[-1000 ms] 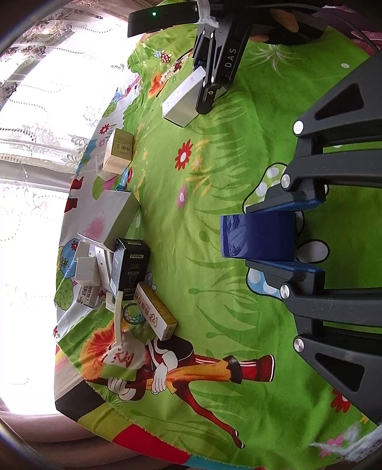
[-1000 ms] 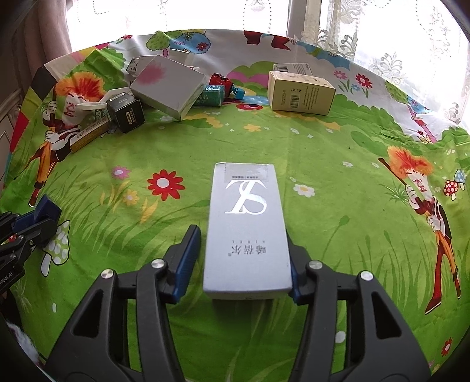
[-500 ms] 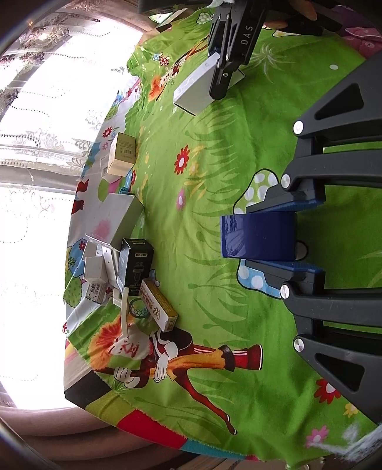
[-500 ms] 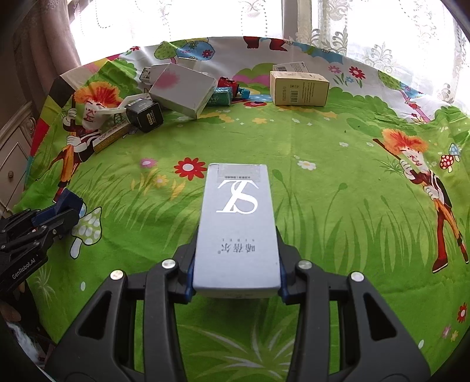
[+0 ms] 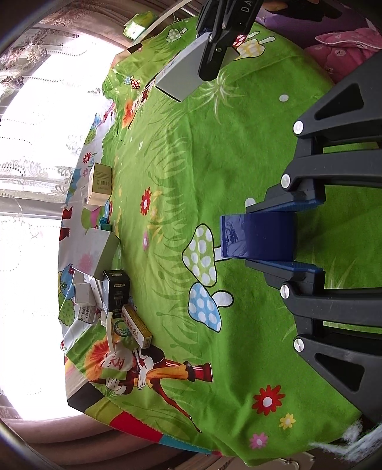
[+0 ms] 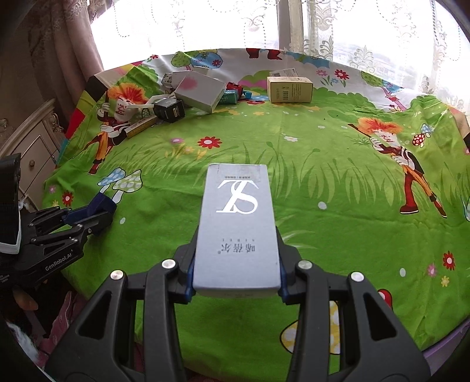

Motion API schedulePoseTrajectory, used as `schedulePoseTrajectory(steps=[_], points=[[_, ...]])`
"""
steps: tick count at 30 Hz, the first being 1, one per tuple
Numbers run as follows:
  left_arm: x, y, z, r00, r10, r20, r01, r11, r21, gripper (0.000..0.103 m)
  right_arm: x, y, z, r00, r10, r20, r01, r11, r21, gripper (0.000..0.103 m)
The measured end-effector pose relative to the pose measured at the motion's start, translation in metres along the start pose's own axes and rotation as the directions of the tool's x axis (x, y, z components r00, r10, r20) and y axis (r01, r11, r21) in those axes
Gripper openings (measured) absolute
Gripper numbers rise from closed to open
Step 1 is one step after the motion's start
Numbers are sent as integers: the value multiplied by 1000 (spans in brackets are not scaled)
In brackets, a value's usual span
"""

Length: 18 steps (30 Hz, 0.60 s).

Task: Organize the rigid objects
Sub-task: 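Carry both held boxes over to the open purple-rimmed storage box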

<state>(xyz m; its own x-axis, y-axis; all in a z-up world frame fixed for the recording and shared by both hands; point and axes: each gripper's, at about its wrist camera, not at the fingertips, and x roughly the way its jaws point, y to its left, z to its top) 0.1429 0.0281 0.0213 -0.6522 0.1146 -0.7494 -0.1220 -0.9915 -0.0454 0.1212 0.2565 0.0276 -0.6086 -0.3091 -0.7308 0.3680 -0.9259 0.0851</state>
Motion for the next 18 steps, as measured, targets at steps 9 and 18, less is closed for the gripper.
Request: schedulePoseTrajectory(steps=[9,18], points=[[-16,-48,-7,999,-45,-6,45,994,103,29,-43,-18,-25,999,-15,36,14,1000,27,45],[-32,-101,-11,996,-92,-15,93,972,217,29,-80,-55,-58,998,-50,47,44,993,111,45]])
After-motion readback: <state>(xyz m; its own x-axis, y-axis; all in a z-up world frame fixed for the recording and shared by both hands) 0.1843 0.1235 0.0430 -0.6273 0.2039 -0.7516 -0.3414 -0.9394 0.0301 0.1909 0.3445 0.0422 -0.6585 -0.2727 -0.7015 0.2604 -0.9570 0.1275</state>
